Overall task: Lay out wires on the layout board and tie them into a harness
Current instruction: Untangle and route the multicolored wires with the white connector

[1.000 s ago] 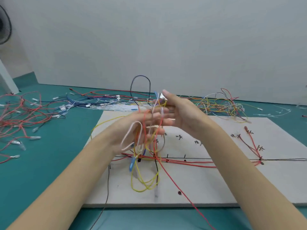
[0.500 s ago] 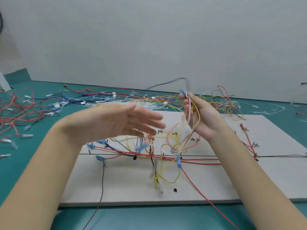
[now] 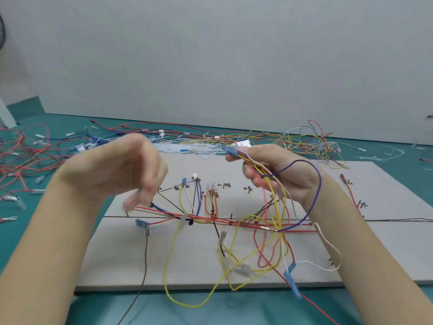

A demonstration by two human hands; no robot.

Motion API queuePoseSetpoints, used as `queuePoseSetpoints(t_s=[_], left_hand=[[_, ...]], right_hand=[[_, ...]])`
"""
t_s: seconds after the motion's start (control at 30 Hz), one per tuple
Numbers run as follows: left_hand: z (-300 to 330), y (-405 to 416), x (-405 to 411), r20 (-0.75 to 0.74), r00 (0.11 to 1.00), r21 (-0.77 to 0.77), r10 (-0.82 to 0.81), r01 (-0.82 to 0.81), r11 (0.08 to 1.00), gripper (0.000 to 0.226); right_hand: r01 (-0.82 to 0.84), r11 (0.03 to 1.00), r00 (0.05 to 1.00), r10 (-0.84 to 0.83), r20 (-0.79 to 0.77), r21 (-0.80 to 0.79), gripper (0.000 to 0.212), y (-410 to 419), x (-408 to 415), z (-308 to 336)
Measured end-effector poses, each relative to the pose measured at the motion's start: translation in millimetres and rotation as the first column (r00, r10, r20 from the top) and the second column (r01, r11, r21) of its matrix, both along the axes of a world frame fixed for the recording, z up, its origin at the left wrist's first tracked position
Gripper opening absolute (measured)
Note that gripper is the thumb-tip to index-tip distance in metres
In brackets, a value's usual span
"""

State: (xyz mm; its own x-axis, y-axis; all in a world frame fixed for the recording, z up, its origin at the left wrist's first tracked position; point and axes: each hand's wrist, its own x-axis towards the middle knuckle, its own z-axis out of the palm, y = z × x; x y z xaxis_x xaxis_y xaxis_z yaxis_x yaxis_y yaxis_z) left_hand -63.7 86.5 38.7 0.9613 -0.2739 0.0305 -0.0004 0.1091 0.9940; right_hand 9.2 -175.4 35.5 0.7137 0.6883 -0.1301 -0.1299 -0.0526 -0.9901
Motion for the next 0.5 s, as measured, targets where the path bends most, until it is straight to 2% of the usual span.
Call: queuePoseSetpoints(t_s=[0.17,0.3,0.43,0.5], left_hand=[[-4.7,-37.8,13.1,0.101,0.982,0.059,0.159,-0.165,0.984,0.024],[-18.4,-62.2,16.4,0.132,0.977,0.072,0.170,-0.180,0.981,0.031],[-22.0,-72.8,13.3,0.052,0.990,0.064,0.129,-0.132,0.989,0.044],[-23.7,-73.7,12.4,0.011,0.998,0.048,0.054,-0.054,0.997,0.036]], right_hand=[[0.070,0.996,0.984,-0.078,0.163,0.054,0.017,14.1,-9.0,1.9],[0.200,0.979,0.913,-0.200,0.355,0.037,0.030,22.2,-17.3,1.1],[0.221,0.974,0.905,-0.222,0.364,0.044,0.019,24.3,-20.6,4.0],[0.206,0.978,0.914,-0.207,0.350,0.041,0.021,22.0,-21.8,6.1]])
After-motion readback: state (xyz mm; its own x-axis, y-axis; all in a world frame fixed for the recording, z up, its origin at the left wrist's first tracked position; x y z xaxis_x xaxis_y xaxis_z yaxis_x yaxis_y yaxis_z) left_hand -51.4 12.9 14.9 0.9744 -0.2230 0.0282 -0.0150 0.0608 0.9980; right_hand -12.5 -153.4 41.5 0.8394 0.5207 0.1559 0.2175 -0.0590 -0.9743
